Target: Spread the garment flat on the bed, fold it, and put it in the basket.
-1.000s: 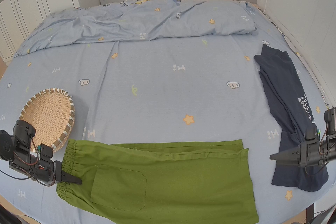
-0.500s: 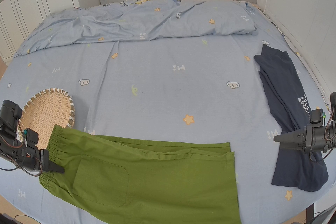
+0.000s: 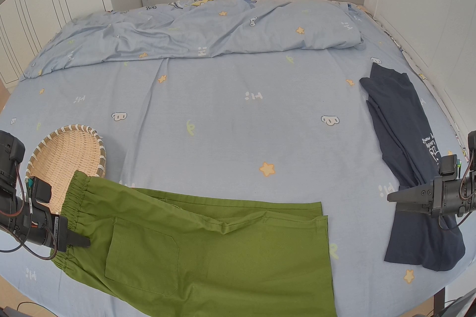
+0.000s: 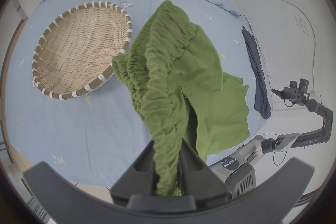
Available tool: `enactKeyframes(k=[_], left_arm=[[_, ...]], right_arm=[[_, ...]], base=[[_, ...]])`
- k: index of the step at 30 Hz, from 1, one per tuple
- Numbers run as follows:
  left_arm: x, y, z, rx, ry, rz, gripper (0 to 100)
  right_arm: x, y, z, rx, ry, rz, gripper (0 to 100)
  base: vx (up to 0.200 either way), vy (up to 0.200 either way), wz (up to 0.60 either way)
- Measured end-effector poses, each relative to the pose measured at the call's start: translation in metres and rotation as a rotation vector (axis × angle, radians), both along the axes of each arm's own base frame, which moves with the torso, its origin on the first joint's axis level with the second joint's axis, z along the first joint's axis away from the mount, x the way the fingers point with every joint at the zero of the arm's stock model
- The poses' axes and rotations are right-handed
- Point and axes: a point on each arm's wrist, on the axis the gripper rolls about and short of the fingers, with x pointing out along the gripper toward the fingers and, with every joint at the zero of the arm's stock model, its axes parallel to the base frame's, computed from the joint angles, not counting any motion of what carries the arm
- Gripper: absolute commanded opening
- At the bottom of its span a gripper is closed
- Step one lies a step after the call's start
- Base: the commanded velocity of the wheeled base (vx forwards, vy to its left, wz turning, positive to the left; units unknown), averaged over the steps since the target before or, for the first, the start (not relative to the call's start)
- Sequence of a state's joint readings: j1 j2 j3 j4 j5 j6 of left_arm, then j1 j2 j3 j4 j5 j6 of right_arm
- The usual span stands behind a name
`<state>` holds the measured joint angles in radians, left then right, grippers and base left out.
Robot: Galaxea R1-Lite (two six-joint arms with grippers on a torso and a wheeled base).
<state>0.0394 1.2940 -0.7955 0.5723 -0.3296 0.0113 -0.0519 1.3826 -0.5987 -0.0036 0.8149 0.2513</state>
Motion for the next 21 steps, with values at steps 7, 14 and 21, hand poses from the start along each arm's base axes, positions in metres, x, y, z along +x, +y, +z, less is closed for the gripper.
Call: enactKeyframes(k=[7, 14, 21], left_arm=[[-0.002, -0.028, 0.017, 0.026, -0.040, -0.044, 0], [0.002, -0.067, 0.041, -0.002, -0.085, -0.090, 0], [0.014, -0.107, 0.050, -0.045, -0.068, -0.161, 0]], right_arm=[[0.000, 0.000, 0.000, -0.001, 0.003, 0.000, 100], [0.000, 0.000, -0.001, -0.002, 0.007, 0.001, 100], [0.001, 0.001, -0.003, -0.018, 0.012, -0.008, 100]], base=[[0.000, 0.000, 0.00], [0.000, 0.000, 0.00], [0.000, 0.000, 0.00]])
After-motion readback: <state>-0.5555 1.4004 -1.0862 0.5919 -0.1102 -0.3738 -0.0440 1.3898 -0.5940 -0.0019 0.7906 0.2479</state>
